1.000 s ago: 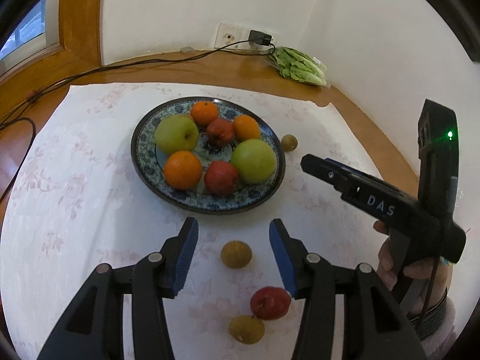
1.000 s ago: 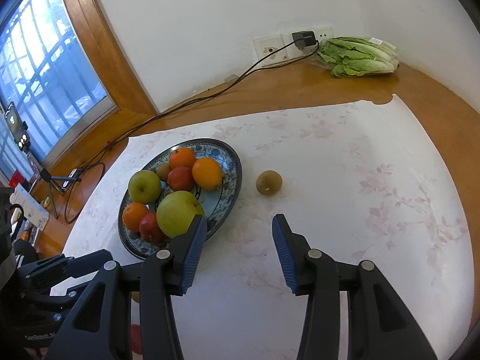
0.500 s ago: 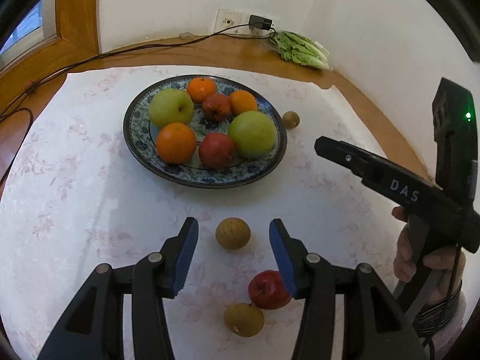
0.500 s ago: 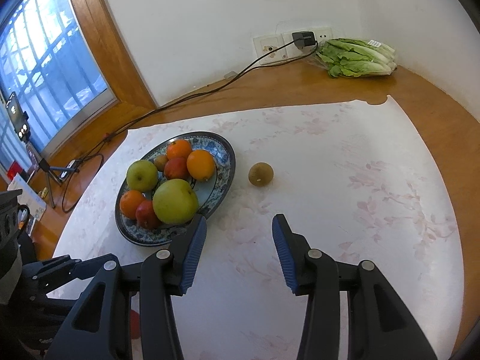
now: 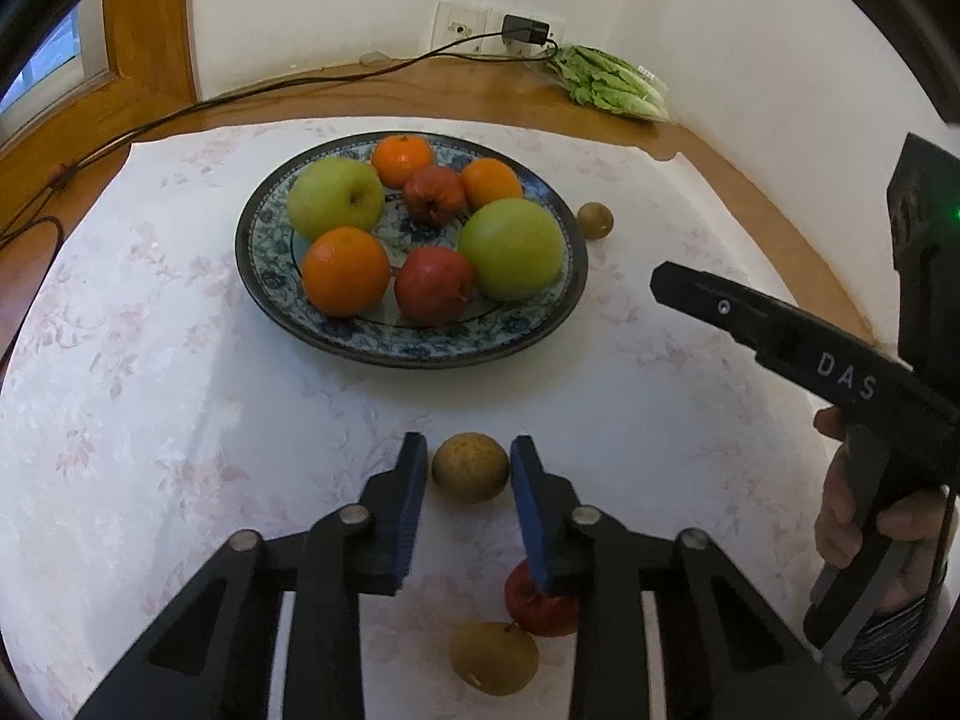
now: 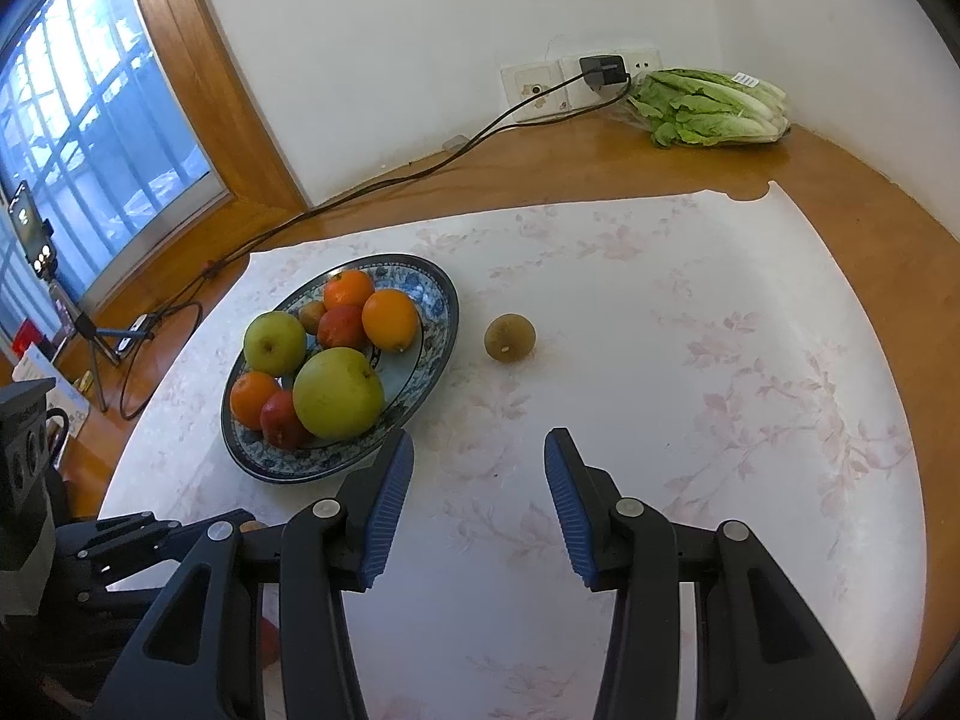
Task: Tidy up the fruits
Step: 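Grasp a brown kiwi with the left gripper, then grasp another brown kiwi with the right gripper while the left gripper holds its kiwi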
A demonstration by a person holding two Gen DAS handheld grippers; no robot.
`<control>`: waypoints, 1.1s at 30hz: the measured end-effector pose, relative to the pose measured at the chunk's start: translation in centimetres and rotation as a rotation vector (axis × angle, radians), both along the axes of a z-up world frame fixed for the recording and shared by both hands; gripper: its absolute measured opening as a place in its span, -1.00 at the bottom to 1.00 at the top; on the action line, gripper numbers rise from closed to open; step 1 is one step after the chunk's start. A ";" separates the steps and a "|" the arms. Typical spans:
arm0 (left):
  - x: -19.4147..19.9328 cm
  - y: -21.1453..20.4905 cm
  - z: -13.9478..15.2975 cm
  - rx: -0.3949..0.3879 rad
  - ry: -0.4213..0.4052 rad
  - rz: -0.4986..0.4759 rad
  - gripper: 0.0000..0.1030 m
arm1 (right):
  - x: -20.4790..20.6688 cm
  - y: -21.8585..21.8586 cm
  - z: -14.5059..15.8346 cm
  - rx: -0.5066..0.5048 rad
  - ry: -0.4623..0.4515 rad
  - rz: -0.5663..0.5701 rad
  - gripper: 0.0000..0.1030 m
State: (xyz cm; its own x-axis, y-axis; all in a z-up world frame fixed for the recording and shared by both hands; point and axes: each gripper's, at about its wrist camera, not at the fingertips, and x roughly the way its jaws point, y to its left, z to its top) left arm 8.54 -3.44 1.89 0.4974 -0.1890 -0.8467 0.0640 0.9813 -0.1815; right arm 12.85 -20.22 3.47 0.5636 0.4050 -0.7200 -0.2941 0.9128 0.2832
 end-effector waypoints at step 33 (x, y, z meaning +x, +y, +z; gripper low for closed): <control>0.6 7.3 1.6 -0.006 -0.053 0.174 -0.47 | 6.3 3.1 -2.1 -0.268 -0.016 0.073 -0.22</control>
State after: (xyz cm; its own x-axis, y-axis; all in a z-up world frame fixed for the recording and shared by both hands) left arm 9.13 3.84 3.48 0.5673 -0.1016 -0.8172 -0.0967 0.9773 -0.1887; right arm 19.15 -17.11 1.33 0.5525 0.2412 -0.7978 -0.3641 0.9309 0.0293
